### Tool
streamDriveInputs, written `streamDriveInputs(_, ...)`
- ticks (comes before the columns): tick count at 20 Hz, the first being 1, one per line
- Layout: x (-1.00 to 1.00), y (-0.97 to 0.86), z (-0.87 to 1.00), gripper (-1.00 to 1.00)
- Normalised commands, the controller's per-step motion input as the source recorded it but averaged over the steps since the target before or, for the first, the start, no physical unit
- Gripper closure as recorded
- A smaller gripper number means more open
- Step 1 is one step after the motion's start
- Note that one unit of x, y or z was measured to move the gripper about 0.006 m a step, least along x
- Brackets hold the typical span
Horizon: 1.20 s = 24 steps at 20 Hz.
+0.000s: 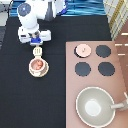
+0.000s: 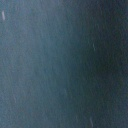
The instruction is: Take the lid off the pot, put the pot on the plate, and use the tool to push the pot to the front of the table.
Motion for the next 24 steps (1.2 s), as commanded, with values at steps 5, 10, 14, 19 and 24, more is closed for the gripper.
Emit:
streamDriveInputs(5, 0.92, 0.20, 0.20, 1.00)
streamDriveInputs(10, 0.97, -0.09, 0.07, 1.00)
streamDriveInputs(14, 0.99, -0.18, 0.00, 1.00)
streamDriveInputs(19, 1.00, -0.06, 0.11, 1.00)
streamDriveInputs(24, 1.00, 0.00, 0.27, 1.00)
